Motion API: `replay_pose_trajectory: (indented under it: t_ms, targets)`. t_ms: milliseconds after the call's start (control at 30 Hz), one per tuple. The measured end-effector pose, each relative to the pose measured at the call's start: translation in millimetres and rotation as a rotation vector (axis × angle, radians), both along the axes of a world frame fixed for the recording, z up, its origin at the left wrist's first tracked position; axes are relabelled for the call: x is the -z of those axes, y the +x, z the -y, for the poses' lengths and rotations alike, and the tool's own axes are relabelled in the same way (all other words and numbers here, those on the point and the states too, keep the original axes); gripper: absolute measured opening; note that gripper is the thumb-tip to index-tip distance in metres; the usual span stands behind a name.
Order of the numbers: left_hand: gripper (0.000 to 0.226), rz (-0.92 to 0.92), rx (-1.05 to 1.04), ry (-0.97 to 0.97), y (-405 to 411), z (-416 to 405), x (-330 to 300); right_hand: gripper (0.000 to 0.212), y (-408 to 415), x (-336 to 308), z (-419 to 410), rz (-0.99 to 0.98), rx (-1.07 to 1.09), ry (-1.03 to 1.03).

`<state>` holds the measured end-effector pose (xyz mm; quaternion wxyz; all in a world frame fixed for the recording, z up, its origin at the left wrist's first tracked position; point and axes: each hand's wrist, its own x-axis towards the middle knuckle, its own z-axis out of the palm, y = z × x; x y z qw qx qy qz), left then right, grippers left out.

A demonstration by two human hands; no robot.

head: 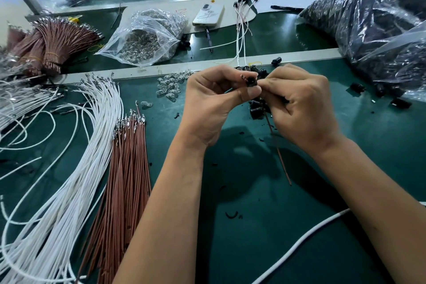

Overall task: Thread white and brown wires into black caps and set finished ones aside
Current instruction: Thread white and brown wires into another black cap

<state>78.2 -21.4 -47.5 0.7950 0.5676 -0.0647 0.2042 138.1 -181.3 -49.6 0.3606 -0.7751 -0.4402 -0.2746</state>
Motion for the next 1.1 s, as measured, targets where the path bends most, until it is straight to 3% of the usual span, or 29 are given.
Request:
replay_pose_trajectory:
  t_ms: [600, 733, 900, 1100]
  targets:
    - [0.031, -0.303, -0.231, 0.03, 2, 4, -6, 0.013, -13, -3, -11, -0.12, 0.05, -0.102]
    - [0.03, -0.264, -0.193, 0.096, 1, 4, -8, 0.014, -8, -1, -8, -0.128, 0.056, -0.041]
    - [0.026, -0.238, -0.023, 0.047, -2, -8, -8, 0.009, -6, 1, -6, -0.213, 0.01, 0.047]
    - [0.018, -0.193, -0.055, 0.095, -2, -9, -6, 0.007, -6, 0, -6, -0.226, 0.017, 0.052]
